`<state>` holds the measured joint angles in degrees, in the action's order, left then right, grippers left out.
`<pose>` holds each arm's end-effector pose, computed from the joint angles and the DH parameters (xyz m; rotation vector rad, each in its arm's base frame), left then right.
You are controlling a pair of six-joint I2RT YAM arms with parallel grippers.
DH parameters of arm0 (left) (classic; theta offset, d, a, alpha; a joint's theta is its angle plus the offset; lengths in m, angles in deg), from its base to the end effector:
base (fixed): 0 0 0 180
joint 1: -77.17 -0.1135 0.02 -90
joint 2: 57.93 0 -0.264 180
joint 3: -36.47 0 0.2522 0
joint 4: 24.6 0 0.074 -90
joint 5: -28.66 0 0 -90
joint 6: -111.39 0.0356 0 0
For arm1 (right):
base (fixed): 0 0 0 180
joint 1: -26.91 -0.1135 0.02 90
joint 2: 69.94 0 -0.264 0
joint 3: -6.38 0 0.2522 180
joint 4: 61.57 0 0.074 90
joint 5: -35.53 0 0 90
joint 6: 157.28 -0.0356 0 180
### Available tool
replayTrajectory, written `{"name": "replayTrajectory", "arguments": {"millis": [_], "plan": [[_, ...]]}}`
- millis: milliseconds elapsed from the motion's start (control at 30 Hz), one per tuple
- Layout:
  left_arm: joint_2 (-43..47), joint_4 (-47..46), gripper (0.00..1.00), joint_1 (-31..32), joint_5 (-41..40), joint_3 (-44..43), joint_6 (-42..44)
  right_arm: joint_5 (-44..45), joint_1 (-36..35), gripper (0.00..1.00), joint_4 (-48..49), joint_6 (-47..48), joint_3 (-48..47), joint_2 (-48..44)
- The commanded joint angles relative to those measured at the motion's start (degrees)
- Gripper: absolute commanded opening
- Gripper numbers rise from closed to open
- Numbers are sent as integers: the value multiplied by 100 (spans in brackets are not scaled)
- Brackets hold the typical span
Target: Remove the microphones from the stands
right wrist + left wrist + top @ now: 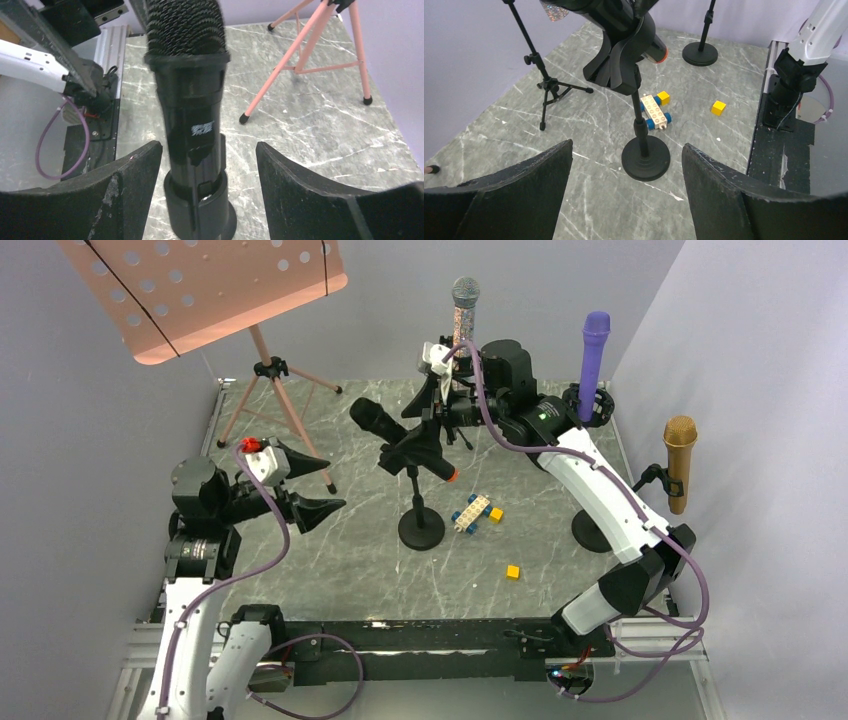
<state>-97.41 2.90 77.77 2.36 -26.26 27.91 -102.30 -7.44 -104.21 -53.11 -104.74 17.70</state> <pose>0.1371 -0.0334 0.3743 0.9214 1.3903 -0.8271 0.2600 0.2096 0.4456 -1.2785 1.4318 1.0273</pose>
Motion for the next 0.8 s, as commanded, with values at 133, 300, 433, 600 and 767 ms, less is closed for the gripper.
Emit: {"name": "replayTrajectory", "arguments": {"millis": [133, 300, 433, 600, 767], "plan": [[-554, -543, 84, 514, -77, -220, 146, 139, -57, 73, 103, 8, -631, 184], [-966, -1073, 84, 736, -168, -305, 5, 302, -117, 71, 172, -85, -689, 245], [-1389, -1745, 84, 1154, -549, -337, -237, 354, -171, 65, 82, 178, -654, 213], [-1914, -2283, 86, 1736, -827, -489, -214, 437, -230, 35, -92, 518, -742, 262], [-2404, -2389, 86, 1880, -718, -826, 40, 109, -221, 10, -285, 808, -774, 218]]}}
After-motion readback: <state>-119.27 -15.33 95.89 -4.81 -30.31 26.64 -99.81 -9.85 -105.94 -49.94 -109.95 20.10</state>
